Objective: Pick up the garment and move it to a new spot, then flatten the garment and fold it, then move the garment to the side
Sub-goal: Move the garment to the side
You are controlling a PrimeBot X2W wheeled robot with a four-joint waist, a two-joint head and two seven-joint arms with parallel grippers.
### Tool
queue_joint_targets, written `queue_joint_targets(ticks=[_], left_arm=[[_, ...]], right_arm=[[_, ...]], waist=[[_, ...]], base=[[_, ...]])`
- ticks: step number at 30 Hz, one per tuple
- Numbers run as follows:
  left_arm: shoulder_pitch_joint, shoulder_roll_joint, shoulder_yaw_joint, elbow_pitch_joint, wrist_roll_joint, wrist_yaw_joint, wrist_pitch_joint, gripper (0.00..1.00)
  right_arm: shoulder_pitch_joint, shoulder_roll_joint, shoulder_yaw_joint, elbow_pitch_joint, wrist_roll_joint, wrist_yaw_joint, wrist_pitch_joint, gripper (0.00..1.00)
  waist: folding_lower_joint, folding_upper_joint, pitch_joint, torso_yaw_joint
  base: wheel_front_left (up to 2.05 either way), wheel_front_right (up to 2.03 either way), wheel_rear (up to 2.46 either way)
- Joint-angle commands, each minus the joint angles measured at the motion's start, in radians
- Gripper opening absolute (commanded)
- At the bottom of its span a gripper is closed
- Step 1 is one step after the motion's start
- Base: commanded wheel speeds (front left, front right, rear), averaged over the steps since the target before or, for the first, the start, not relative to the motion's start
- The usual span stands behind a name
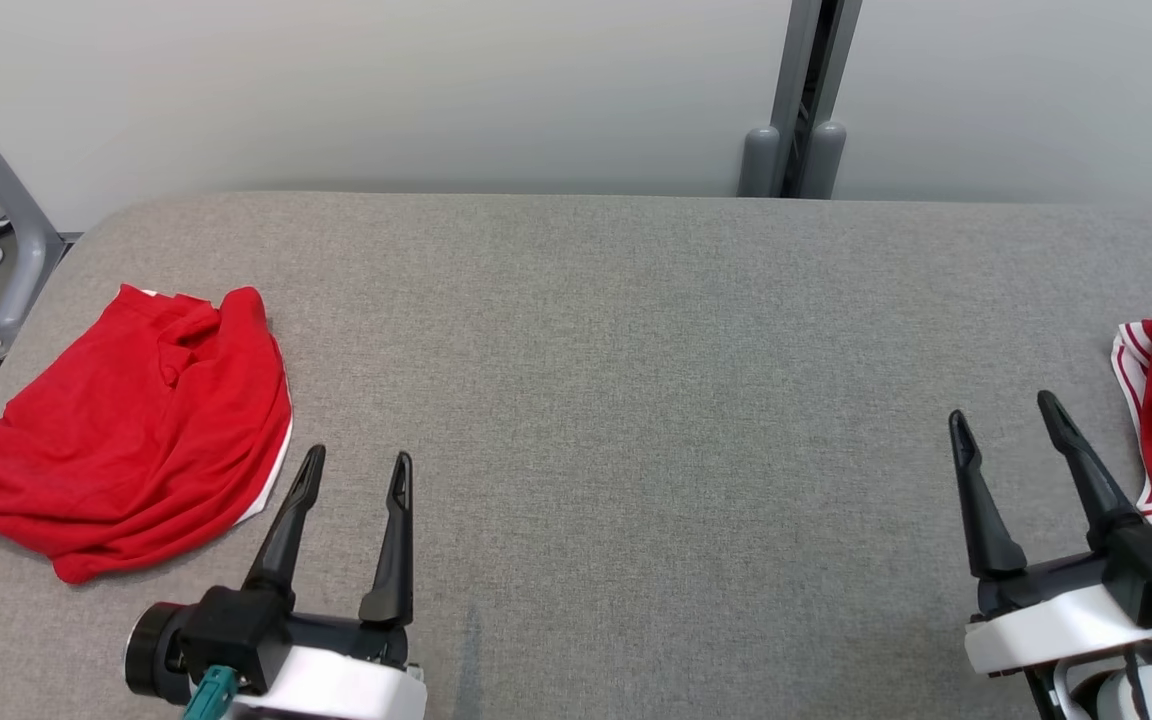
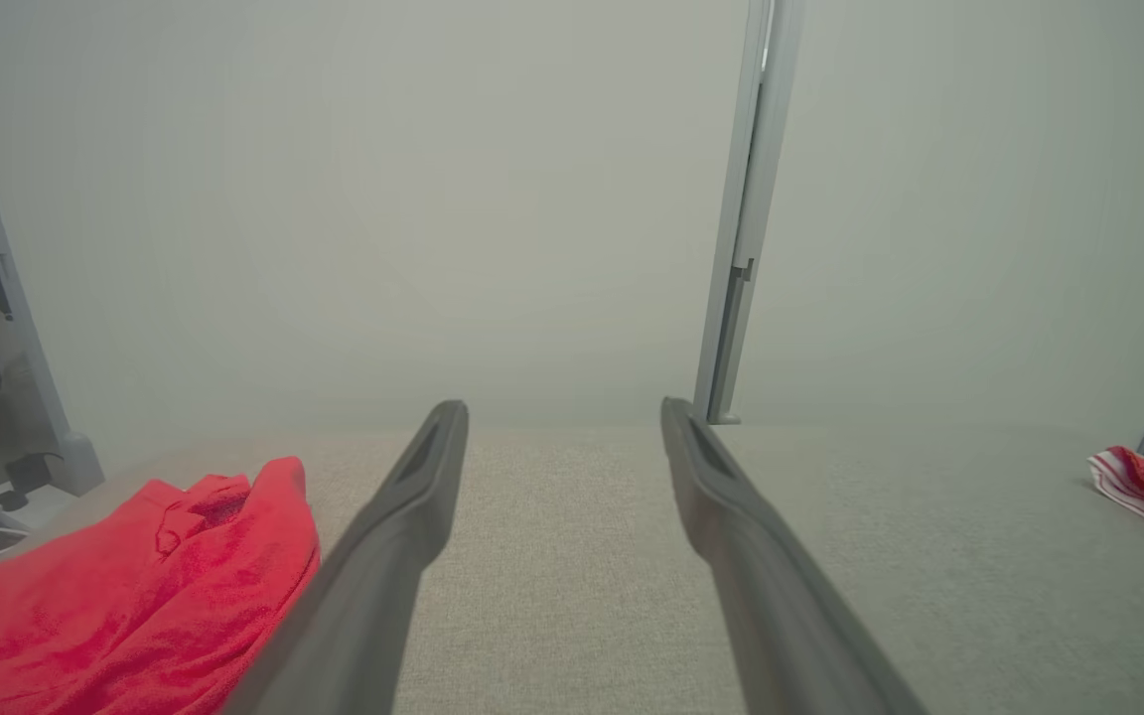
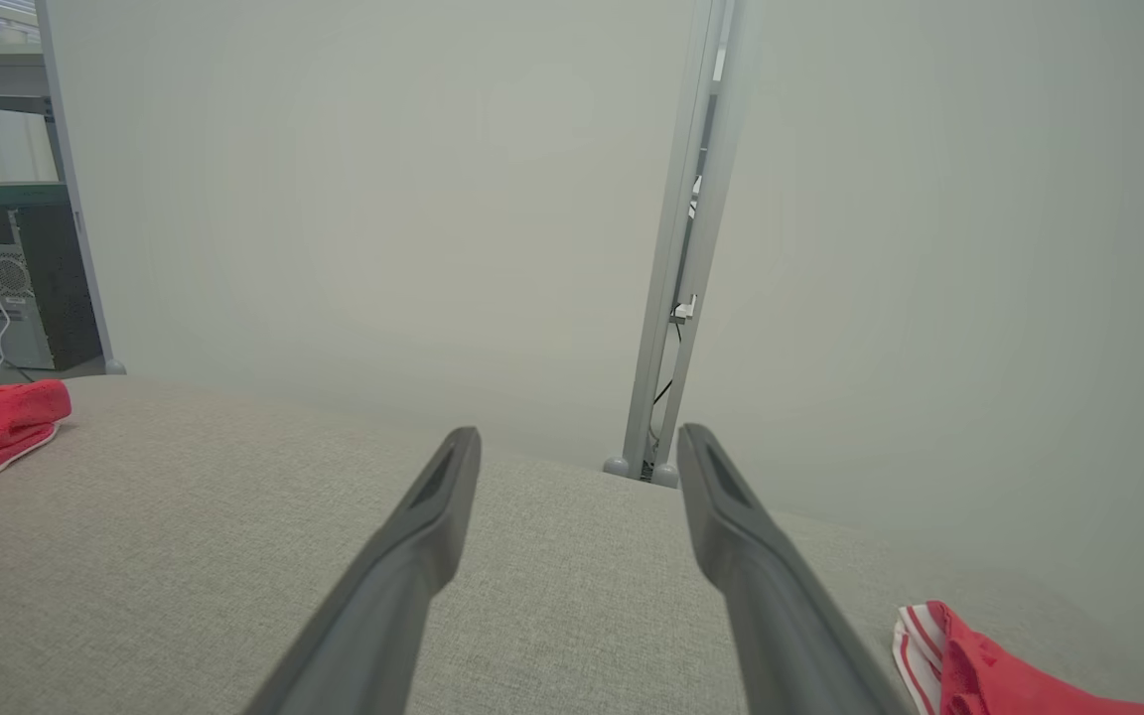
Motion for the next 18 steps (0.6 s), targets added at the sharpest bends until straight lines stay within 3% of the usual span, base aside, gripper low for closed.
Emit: queue_joint_targets(ticks=[1,18], left_arm=[[0.016,0.001,0.005,-0.001,0.011,-0.004,-0.005,1.0],[0.003,-0.001,-0.011,-0.016,-0.005,0.01,-0.005,1.0]], right_arm=[[0.016,0.004,0.003,-0.008,-0.01,-0.001,-0.001,1.0],[0.012,0.016,0.013,-0.02,-0.021,-0.001,-0.001,1.0]], waist=[[0.0,-0.0001,-0.002,0.001],[0.0,-0.0001,0.011,-0.012]], base=[[0.0,0.0,0.0],[0.0,0.0,0.0]])
